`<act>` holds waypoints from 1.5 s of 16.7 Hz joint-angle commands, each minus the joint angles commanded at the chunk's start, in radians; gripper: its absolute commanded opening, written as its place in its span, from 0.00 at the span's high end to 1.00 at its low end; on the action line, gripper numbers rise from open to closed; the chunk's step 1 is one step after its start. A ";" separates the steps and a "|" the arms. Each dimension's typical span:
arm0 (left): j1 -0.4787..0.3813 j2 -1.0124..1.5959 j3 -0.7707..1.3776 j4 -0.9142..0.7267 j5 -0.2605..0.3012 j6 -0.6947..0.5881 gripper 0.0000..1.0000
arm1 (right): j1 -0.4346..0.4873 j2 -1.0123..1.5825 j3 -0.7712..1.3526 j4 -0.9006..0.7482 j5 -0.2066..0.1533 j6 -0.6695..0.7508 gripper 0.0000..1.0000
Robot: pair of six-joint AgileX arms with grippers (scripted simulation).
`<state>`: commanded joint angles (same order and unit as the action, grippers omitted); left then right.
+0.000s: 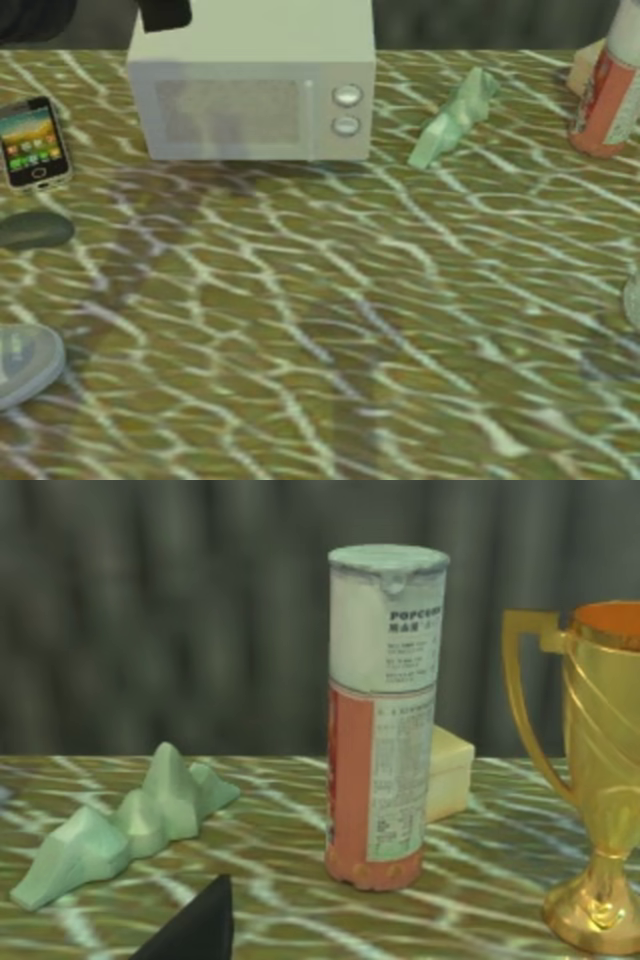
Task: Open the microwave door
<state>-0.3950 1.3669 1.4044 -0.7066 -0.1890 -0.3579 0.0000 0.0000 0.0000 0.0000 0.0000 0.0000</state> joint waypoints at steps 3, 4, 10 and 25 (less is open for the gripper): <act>-0.078 0.270 0.288 -0.134 -0.037 -0.075 0.00 | 0.000 0.000 0.000 0.000 0.000 0.000 0.00; -0.101 0.352 0.371 -0.177 -0.048 -0.097 0.00 | 0.000 0.000 0.000 0.000 0.000 0.000 0.00; -0.207 0.733 0.716 -0.388 -0.102 -0.188 0.00 | 0.000 0.000 0.000 0.000 0.000 0.000 0.00; -0.187 0.909 0.721 -0.253 -0.094 -0.165 0.00 | 0.000 0.000 0.000 0.000 0.000 0.000 0.00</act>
<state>-0.5815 2.2758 2.1255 -0.9600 -0.2829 -0.5228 0.0000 0.0000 0.0000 0.0000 0.0000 0.0000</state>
